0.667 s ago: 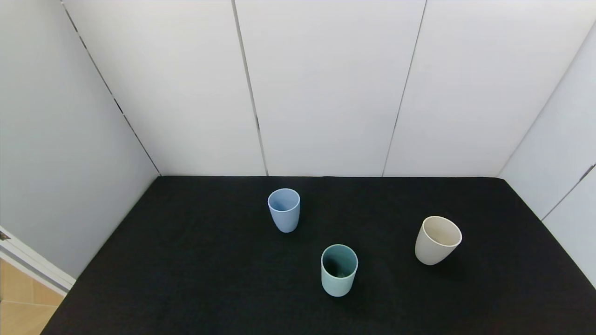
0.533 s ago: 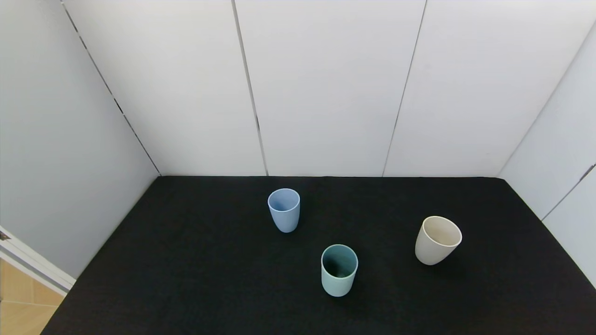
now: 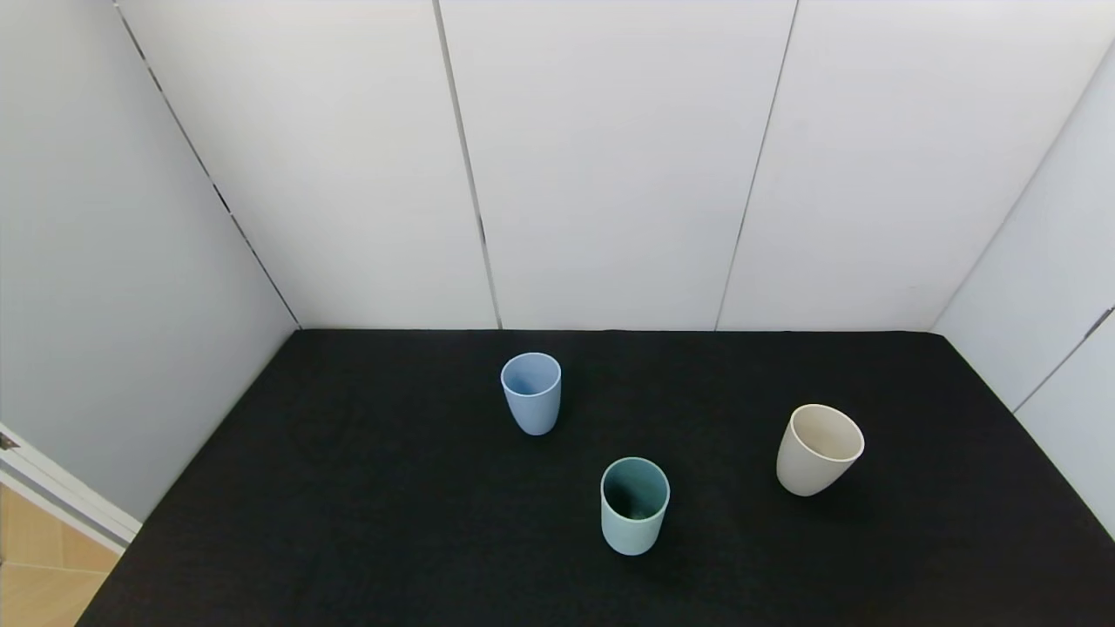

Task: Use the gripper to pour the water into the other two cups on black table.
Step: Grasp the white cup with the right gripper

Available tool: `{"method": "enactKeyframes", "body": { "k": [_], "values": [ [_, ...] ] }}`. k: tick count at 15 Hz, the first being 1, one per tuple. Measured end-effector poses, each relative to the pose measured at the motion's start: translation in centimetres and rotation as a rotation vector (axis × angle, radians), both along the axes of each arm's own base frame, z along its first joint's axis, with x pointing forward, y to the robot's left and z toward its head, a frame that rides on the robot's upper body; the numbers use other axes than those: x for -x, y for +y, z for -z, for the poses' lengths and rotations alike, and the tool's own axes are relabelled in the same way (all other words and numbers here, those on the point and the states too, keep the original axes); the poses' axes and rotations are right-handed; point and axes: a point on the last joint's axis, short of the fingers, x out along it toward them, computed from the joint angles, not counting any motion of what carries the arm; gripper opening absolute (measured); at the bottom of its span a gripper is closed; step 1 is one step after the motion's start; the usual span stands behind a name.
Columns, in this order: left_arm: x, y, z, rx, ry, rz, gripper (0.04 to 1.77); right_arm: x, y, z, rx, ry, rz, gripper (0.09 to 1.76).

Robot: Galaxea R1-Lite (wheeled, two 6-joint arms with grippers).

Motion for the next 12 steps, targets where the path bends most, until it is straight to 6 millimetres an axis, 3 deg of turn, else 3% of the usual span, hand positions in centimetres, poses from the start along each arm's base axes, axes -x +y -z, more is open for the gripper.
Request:
{"method": "enactKeyframes", "body": {
  "k": [3,5,8,12],
  "values": [
    [0.0,0.0,0.0,0.0,0.0,0.0,1.72,-4.4,0.1,-1.3,-0.003,0.083,-0.024,1.71],
    [0.0,0.0,0.0,0.0,0.0,0.0,1.72,-7.9,0.3,-1.0,-0.001,0.166,-0.033,1.71],
    [0.0,0.0,0.0,0.0,0.0,0.0,1.72,-12.5,0.6,0.6,0.005,0.251,-0.053,1.71],
    [0.0,0.0,0.0,0.0,0.0,0.0,1.72,-17.2,1.6,4.8,0.015,0.305,-0.098,1.71]
  ]
}}
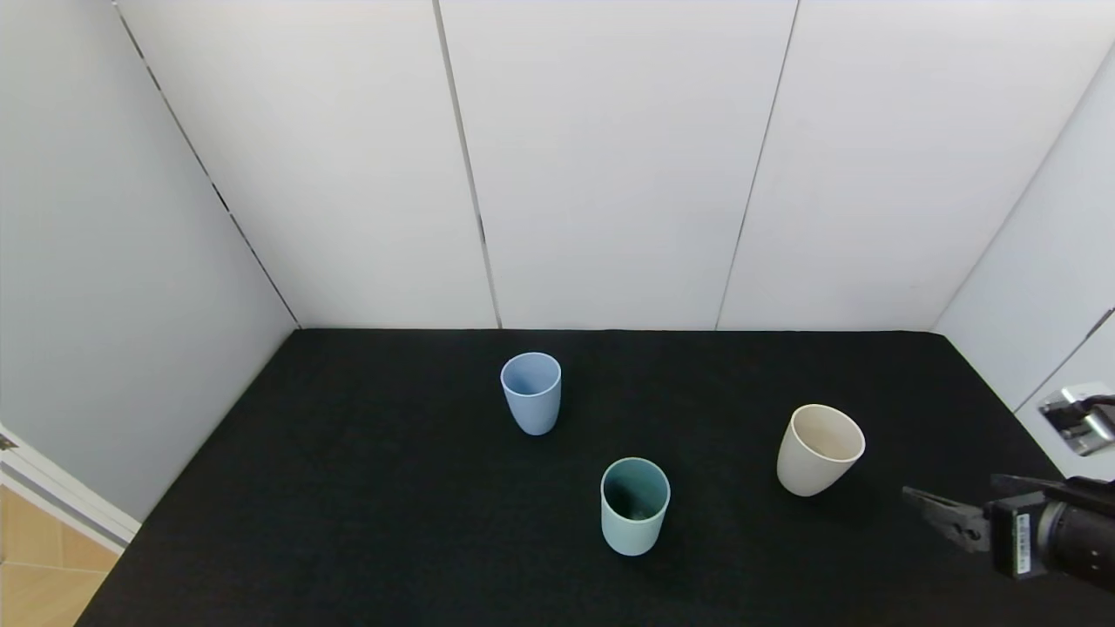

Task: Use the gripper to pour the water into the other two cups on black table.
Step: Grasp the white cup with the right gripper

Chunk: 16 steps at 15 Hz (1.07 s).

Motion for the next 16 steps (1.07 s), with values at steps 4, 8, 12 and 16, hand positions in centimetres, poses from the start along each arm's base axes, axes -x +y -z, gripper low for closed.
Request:
{"method": "enactKeyframes", "body": {
  "k": [4,8,12,16],
  "values": [
    [0.0,0.0,0.0,0.0,0.0,0.0,1.72,-2.2,0.9,3.5,0.007,0.049,-0.033,1.71],
    [0.0,0.0,0.0,0.0,0.0,0.0,1.72,-3.7,1.4,5.4,-0.004,-0.013,-0.056,1.71],
    [0.0,0.0,0.0,0.0,0.0,0.0,1.72,-4.6,1.7,7.1,-0.016,-0.041,-0.07,1.71],
    [0.0,0.0,0.0,0.0,0.0,0.0,1.72,-5.3,2.1,8.1,-0.014,-0.014,-0.08,1.71]
  ]
}}
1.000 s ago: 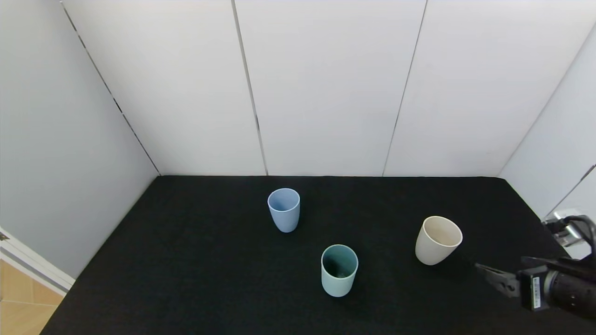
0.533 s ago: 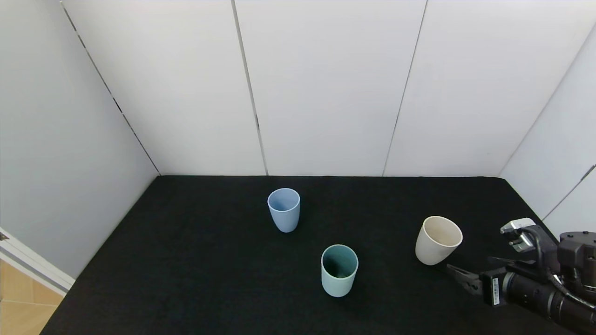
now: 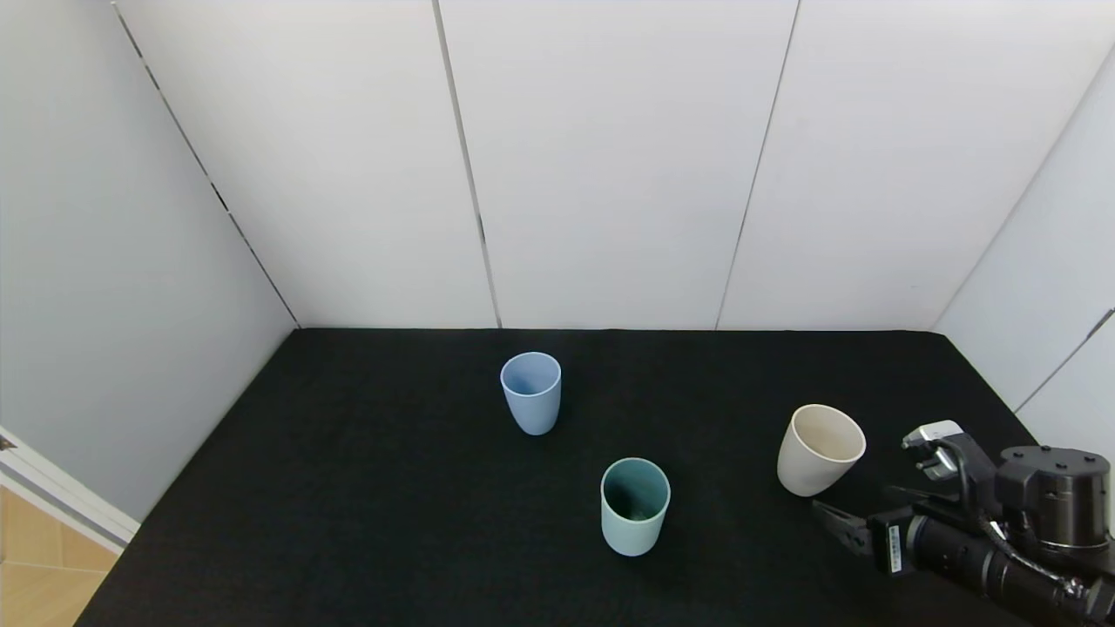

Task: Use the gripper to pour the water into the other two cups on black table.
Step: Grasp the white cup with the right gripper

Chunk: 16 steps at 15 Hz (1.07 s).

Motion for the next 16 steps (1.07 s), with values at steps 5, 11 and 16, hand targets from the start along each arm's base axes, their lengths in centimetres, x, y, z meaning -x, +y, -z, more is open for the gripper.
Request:
{"method": "enactKeyframes", "body": {
  "k": [5,11,16],
  "values": [
    [0.0,0.0,0.0,0.0,0.0,0.0,1.72,-1.8,0.4,0.5,-0.012,-0.07,-0.003,1.71],
    [0.0,0.0,0.0,0.0,0.0,0.0,1.72,-3.2,0.7,1.5,-0.014,-0.089,-0.005,1.71],
    [0.0,0.0,0.0,0.0,0.0,0.0,1.72,-4.3,0.9,1.8,-0.017,-0.103,-0.007,1.71]
  ]
}}
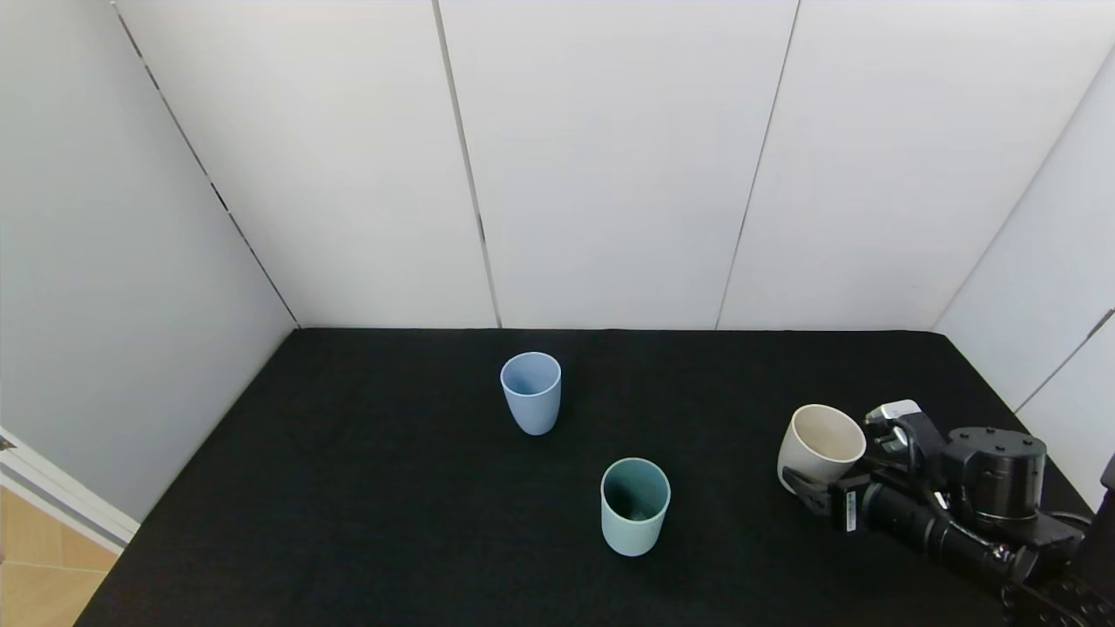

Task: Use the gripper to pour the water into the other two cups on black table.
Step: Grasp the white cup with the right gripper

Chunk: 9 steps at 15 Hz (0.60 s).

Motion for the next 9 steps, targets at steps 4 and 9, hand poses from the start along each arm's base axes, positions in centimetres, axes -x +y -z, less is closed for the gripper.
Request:
{"method": "enactKeyframes", "body": {
  "k": [4,9],
  "values": [
    [0.0,0.0,0.0,0.0,0.0,0.0,1.72,-0.9,0.1,0.1,-0.002,-0.012,0.004,1.71],
    [0.0,0.0,0.0,0.0,0.0,0.0,1.72,-1.5,0.2,0.1,-0.004,-0.025,0.006,1.71]
  ]
}}
